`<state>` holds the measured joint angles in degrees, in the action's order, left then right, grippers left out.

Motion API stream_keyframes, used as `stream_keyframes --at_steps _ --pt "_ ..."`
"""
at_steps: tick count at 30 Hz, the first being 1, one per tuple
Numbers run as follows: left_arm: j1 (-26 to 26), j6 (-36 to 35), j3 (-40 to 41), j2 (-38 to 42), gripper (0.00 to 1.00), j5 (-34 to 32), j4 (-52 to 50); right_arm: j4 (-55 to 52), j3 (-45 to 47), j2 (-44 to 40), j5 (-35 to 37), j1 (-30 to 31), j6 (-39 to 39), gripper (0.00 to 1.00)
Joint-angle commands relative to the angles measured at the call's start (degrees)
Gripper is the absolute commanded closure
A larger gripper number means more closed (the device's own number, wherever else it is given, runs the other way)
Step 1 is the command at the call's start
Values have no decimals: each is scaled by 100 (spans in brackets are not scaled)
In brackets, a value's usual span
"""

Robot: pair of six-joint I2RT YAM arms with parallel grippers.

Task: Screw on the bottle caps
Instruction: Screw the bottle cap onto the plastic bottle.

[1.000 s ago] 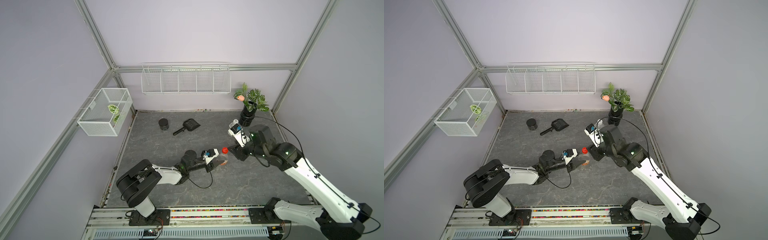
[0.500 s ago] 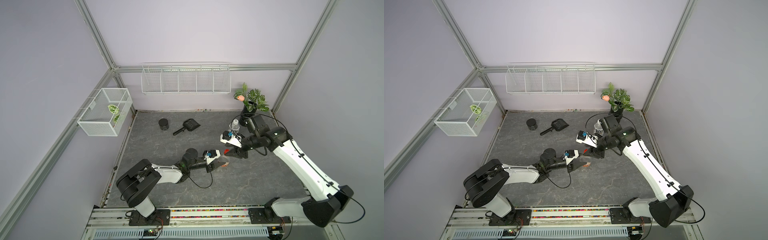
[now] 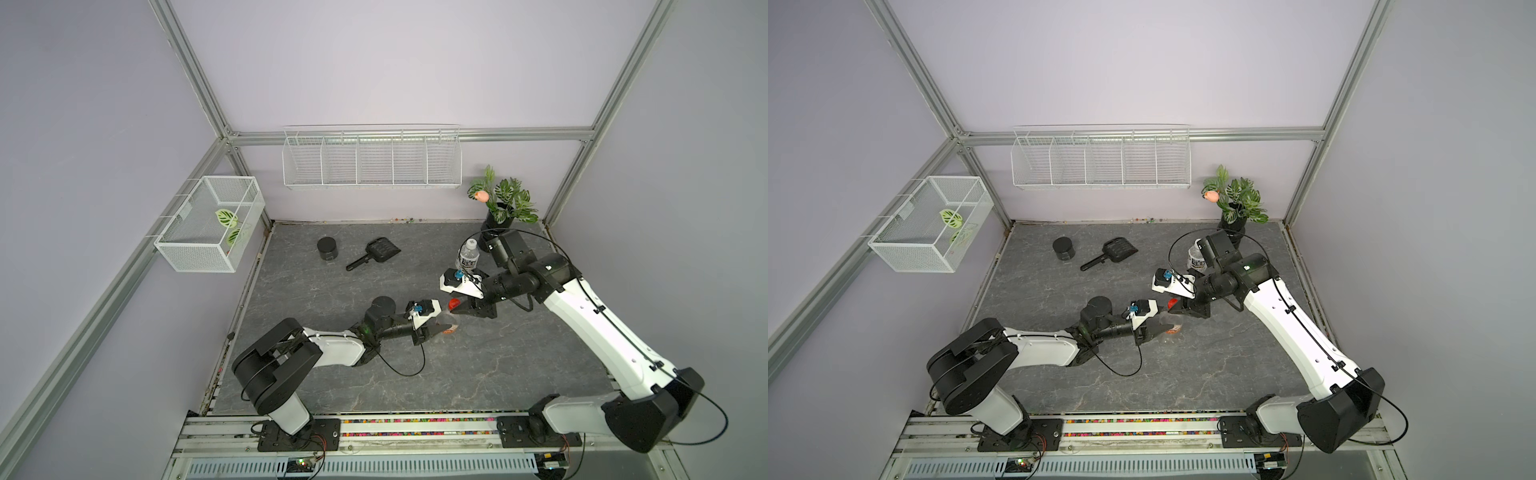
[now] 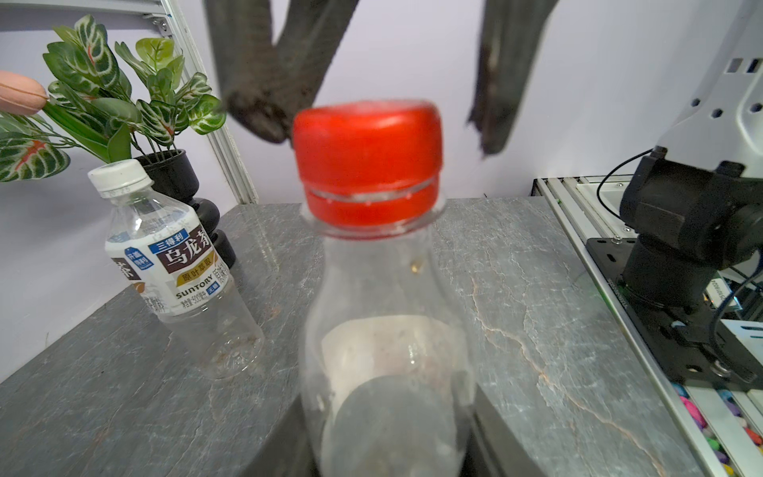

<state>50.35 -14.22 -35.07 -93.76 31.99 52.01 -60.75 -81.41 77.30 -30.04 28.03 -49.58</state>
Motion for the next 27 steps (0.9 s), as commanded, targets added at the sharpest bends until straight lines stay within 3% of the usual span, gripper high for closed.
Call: stream_keyframes --at_steps 1,7,14,16,18,22,24,27 --pt "-7 5 18 -196 53 102 -691 -87 143 -53 42 -34 -114 55" --pt "1 -41 -51 -197 53 130 -812 12 177 -88 174 -34 -2 62" --pt "-7 -139 -160 -196 53 206 -1031 20 119 7 212 -1 410 90" --pt "-3 -161 -193 -172 53 185 -1090 92 133 -2 359 103 831 93" --pt "-3 -154 -169 -135 54 129 -1000 428 297 -77 913 308 1681 100" --pt "-15 -106 -167 -39 54 -47 -819 962 444 -42 2707 899 4017 100" --pt "-14 -17 -150 27 54 -257 -660 699 175 226 3641 1069 5624 100" --pt "-12 128 -98 85 54 -574 -370 -169 -301 674 4303 1259 7934 100"
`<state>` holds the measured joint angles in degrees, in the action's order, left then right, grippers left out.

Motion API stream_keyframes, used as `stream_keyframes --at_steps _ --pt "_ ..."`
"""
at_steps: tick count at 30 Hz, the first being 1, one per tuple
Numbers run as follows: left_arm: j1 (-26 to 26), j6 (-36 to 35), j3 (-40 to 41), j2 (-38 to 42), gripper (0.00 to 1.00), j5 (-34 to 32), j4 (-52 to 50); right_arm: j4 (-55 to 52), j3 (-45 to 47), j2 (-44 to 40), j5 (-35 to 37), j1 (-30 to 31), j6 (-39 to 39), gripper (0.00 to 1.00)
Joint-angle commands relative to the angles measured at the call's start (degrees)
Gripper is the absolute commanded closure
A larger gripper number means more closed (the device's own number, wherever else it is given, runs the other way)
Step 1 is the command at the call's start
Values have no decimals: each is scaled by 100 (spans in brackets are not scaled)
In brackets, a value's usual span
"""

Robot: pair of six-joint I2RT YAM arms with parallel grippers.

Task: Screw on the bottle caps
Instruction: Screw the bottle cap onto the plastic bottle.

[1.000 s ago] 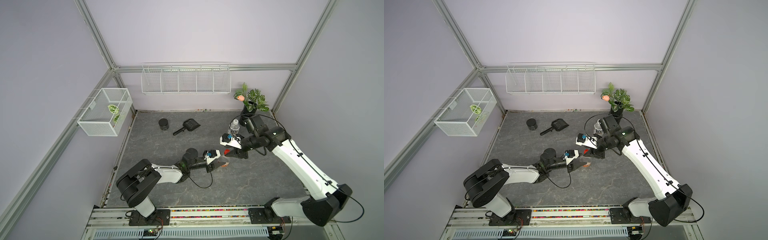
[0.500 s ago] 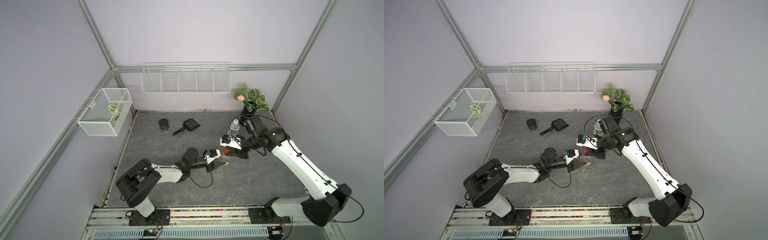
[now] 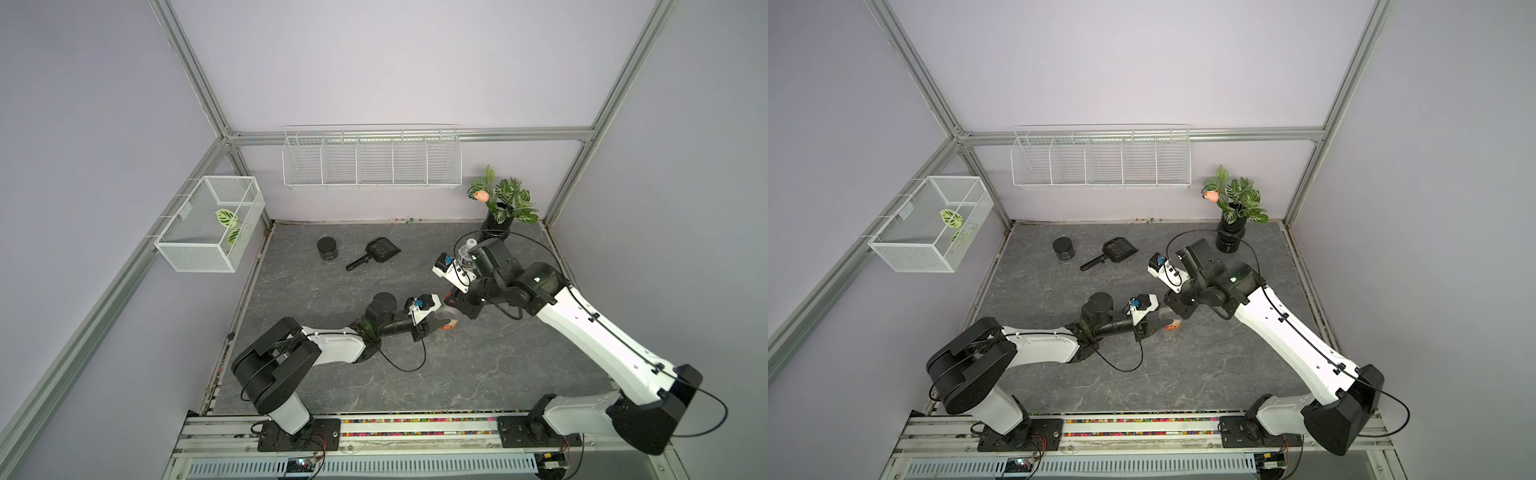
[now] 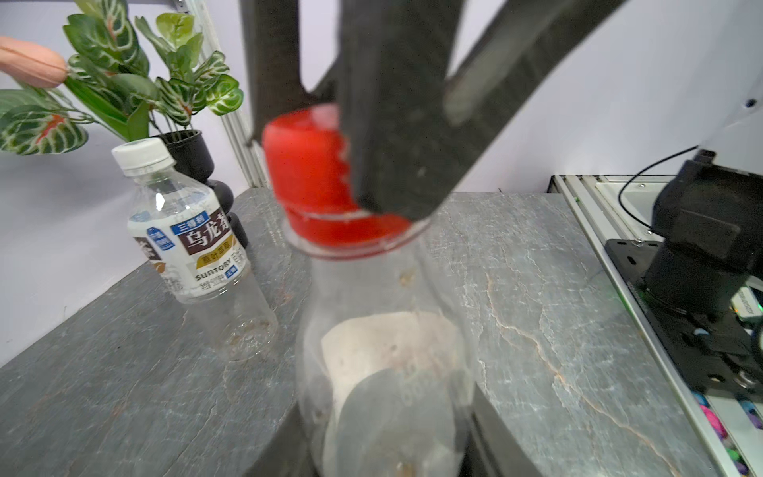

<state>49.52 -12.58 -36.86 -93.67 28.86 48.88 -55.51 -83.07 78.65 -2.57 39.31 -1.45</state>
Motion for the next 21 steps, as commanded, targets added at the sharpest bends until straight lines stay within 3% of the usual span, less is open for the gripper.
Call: stream_keyframes --at_steps 1,8,12,16,18,20,21 --pt "72 6 106 97 54 -356 41 -929 -241 646 1746 274 3672 100" --pt "254 279 355 103 55 -1192 860 -586 23 733 3268 1388 6016 100" --pt "515 70 303 27 55 -1542 879 -214 266 669 3913 1550 6601 100" --pt "520 524 489 -7 55 -2182 1011 119 277 381 4486 1580 6193 100" --pt "502 522 577 6 55 -2224 1028 631 547 -13 4598 1573 5397 79" --pt "457 555 635 2 55 -2161 975 1750 1135 -603 4298 1579 3952 52" --pt "429 567 652 -10 55 -2046 964 2169 1412 -872 4037 1561 3327 48"
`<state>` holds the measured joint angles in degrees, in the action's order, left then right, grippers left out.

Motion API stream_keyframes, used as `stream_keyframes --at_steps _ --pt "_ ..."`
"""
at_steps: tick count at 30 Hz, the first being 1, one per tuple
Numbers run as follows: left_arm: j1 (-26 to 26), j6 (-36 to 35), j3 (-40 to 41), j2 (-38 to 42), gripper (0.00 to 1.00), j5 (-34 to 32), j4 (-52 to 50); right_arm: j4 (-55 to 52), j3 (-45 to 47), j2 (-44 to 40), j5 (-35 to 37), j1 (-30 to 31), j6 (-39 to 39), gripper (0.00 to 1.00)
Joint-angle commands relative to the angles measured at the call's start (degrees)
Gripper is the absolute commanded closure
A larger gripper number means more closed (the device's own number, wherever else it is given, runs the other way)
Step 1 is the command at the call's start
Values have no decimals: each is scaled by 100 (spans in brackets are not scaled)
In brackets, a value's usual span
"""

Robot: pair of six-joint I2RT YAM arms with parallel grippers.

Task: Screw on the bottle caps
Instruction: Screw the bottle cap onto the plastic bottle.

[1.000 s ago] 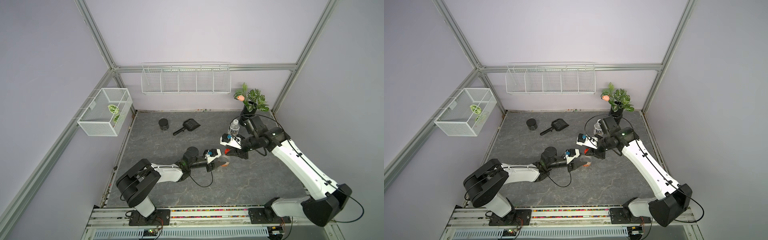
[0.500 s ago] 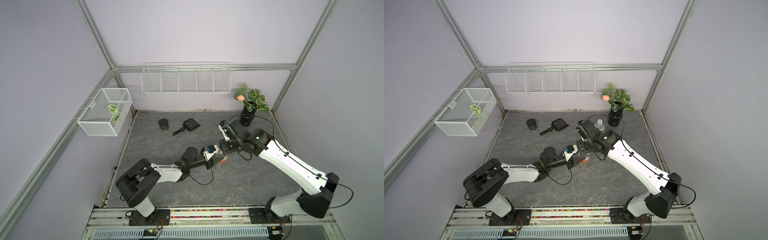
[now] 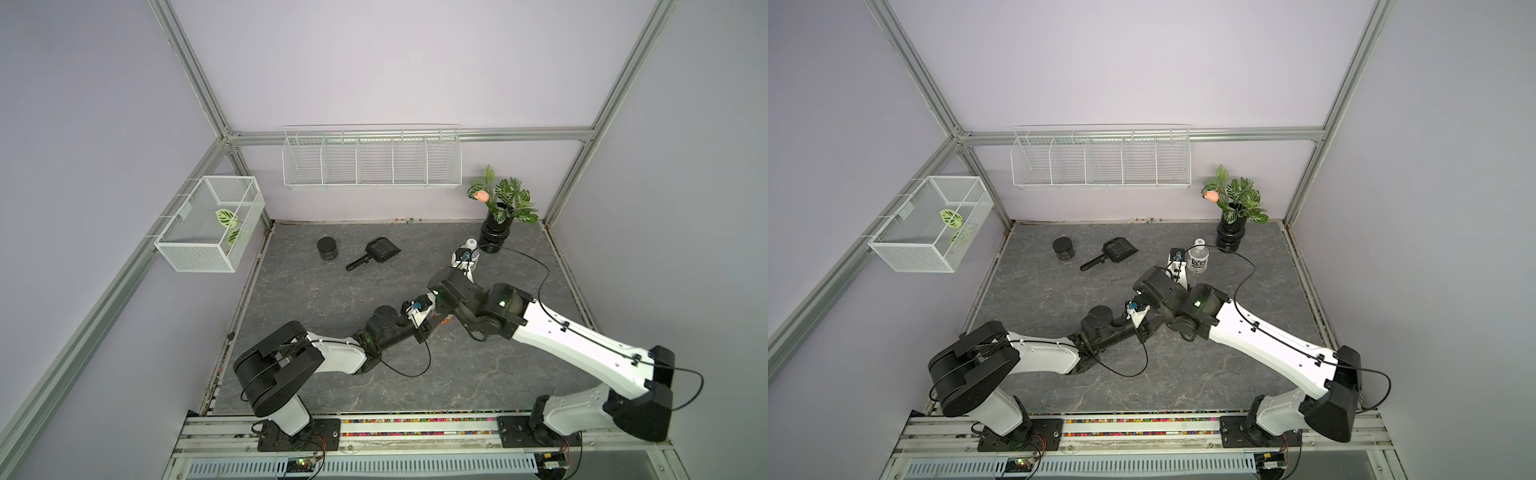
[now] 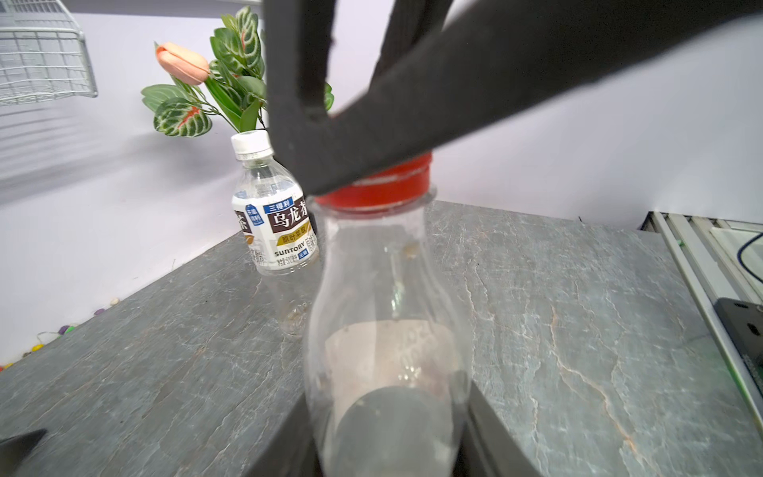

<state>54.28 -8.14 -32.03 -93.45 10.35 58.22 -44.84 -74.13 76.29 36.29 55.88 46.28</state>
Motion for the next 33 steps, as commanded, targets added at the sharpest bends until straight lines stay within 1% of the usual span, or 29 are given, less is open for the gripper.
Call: stream_keyframes --at_steps 1,2,3,6,8,11,13,15,16,20,21,23,27,33 --pt "-85 133 179 -56 55 -55 21 1415 746 -911 -197 -132 -2071 44" --pt "-109 143 187 -83 55 60 15 1540 868 -1141 -504 -202 -2519 39" --pt "-135 137 182 -105 55 185 14 1587 953 -1311 -897 -292 -2895 39" --pt "-245 150 170 -160 55 723 22 1368 1021 -1727 -2700 -788 -4181 36" --pt "-310 112 132 -219 55 1187 42 970 994 -1833 -3873 -1315 -5075 35" --pt "-355 65 101 -300 55 1653 78 317 838 -1781 -5719 -2241 -6333 36" --pt "-365 26 74 -346 55 1852 61 31 728 -1687 -6651 -2799 -6952 37" --pt "-377 -57 31 -378 54 1993 -59 3 632 -1514 -7146 -3126 -7241 40" --pt "-391 -114 6 -386 54 2084 -103 -166 530 -1395 -7449 -3227 -7588 41" --pt "-425 -253 -95 -399 54 2393 -284 -826 114 -938 -7762 -3323 -8699 40" --pt "-427 -295 -130 -396 54 2437 -353 -888 48 -846 -7732 -3335 -8788 39" --pt "-431 -412 -221 -403 54 2601 -512 -1272 -143 -609 -7748 -3355 -9292 40" --pt "-440 -443 -278 -433 54 2735 -588 -1354 -181 -470 -7711 -3355 -9588 41" --pt "-462 -462 -277 -441 54 2735 -587 -1447 -165 -252 -7609 -3347 -9862 47"
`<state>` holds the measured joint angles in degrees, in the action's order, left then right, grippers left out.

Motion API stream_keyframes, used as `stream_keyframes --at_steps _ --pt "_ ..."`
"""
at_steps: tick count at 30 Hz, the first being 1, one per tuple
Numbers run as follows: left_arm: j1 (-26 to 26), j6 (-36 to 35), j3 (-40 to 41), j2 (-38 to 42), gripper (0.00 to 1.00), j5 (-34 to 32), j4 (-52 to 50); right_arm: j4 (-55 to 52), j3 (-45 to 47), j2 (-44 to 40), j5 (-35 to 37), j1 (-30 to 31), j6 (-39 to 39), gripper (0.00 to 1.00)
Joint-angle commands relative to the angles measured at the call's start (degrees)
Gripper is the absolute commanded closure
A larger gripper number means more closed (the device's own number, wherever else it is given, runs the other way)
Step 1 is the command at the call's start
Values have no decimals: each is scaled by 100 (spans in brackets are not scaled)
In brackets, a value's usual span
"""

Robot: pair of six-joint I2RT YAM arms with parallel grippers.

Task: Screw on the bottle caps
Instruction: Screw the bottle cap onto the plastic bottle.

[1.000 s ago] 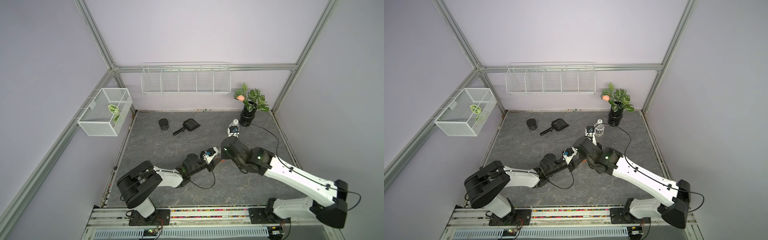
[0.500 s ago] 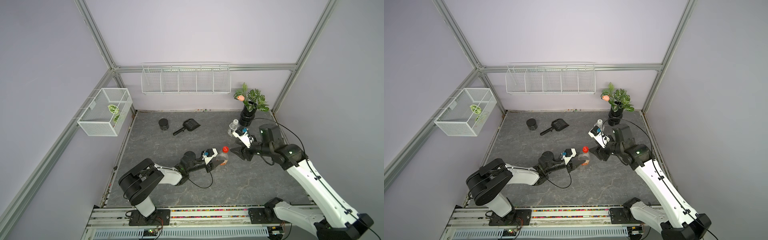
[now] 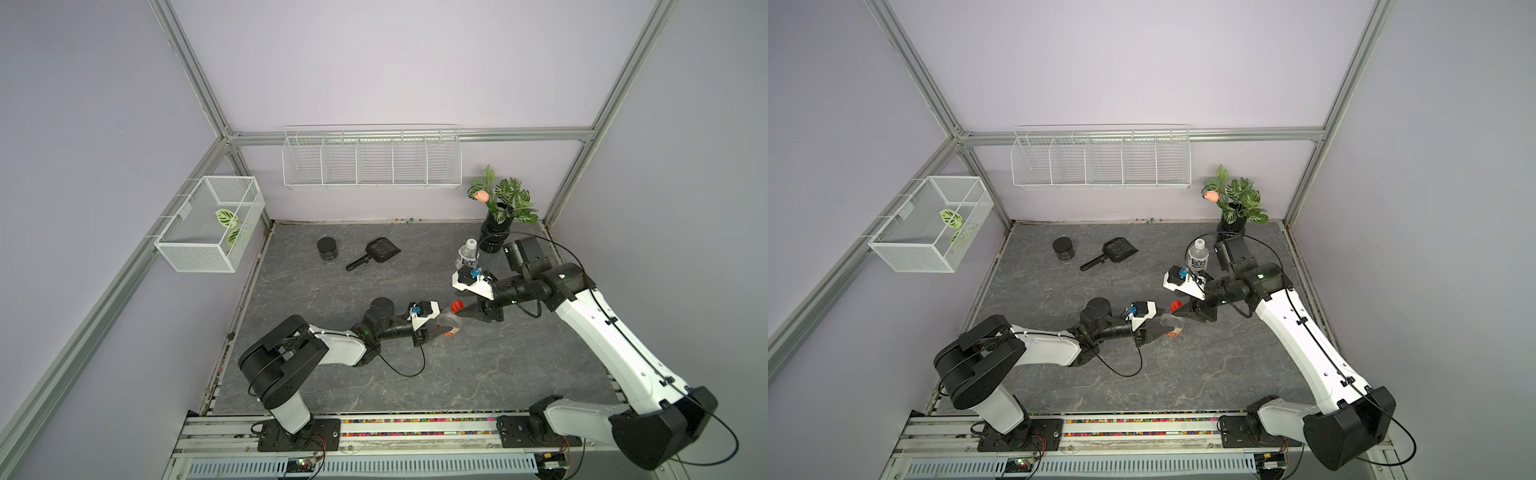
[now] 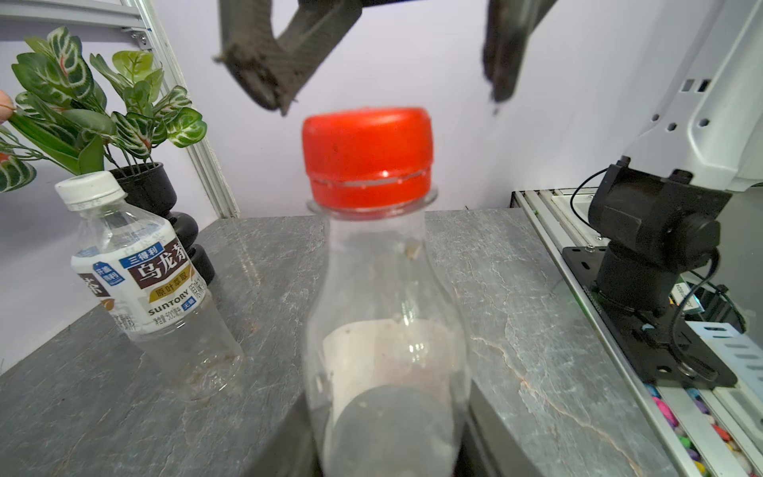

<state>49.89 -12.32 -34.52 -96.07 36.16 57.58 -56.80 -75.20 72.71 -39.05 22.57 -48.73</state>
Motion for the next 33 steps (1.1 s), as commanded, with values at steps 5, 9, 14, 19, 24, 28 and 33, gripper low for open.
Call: stream_keyframes --at_steps 5,9,14,19,24,28,33 --pt "-27 -56 -37 -179 54 154 -545 -345 -159 267 -65 -16 -430 51" --pt "-32 -45 -36 -175 54 128 -564 -349 -175 307 -163 -16 -421 55" --pt "-26 -44 -46 -190 54 111 -590 -322 -156 277 -296 -22 -357 57" --pt "-29 -44 -45 -177 54 75 -625 -309 -162 253 -232 -24 -307 61" --pt "-25 -65 -63 -201 54 101 -627 -223 -84 222 -145 -24 -96 76" --pt "-32 -84 -118 -140 54 153 -659 -12 117 149 267 -12 578 96" --pt "-25 60 -70 -113 55 6 -453 349 398 -60 1917 550 2285 100"
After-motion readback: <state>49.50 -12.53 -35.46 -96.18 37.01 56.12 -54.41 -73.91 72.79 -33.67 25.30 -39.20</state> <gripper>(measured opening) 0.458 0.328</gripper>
